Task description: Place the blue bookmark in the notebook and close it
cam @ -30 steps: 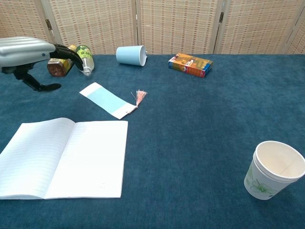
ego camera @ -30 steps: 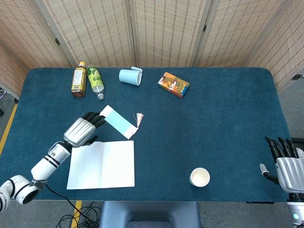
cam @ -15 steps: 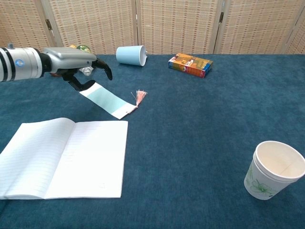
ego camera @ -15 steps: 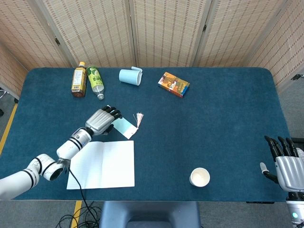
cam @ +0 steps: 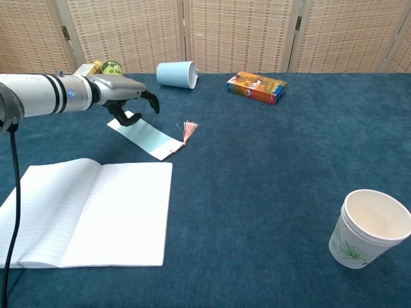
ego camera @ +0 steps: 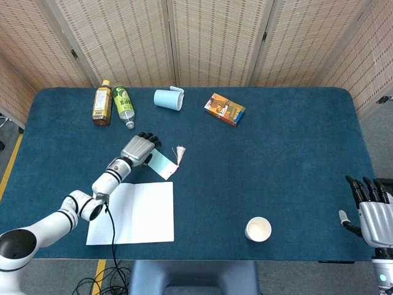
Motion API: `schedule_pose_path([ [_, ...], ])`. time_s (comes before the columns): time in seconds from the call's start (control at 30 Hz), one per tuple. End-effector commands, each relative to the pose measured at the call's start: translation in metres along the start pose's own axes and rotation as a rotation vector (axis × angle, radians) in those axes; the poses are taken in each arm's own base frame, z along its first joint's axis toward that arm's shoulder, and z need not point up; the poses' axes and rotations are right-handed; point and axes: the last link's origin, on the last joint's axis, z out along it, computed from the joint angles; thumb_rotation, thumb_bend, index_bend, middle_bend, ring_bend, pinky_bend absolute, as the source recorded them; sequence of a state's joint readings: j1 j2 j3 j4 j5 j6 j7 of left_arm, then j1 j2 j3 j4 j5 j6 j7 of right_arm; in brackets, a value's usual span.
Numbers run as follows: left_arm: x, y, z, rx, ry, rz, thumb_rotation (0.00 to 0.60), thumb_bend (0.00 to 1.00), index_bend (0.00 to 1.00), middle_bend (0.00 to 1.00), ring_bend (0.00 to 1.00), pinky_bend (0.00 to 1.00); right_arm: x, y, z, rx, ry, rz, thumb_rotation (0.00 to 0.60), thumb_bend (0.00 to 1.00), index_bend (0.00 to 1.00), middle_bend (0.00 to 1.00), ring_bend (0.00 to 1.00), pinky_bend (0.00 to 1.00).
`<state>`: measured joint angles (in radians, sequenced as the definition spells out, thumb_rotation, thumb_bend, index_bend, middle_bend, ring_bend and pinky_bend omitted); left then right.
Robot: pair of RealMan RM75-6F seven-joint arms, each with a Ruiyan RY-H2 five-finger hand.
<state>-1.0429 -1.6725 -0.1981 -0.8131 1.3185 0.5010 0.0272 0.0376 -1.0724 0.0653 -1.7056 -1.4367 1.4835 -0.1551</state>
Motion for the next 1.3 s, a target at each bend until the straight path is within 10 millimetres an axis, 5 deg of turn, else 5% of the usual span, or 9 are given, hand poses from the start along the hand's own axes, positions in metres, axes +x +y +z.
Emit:
schedule_pose_path([
  [0.03, -0.005, 0.000, 0.005, 0.018, -0.018, 0.020, 0.600, 0.66, 0.25, 0.20, 0.12, 0.18, 0.000, 0.001, 0.000, -0.002, 0.001, 0.000, 0.600, 0.29, 0.05, 0.17, 0.07, 0.04],
  [0.83, -0.018, -0.016, 0.017, 0.144, -0.066, 0.118, 0.600, 0.66, 0.26, 0.21, 0.12, 0.17, -0.002, 0.010, -0.006, -0.048, -0.006, 0.001, 0.600, 0.29, 0.05, 0.17, 0.08, 0.08],
  [1.3, -0.029, -0.038, -0.025, 0.133, -0.111, 0.103, 0.600, 0.66, 0.37, 0.34, 0.16, 0.17, -0.003, 0.012, -0.010, -0.046, 0.006, 0.010, 0.600, 0.29, 0.05, 0.17, 0.08, 0.09],
])
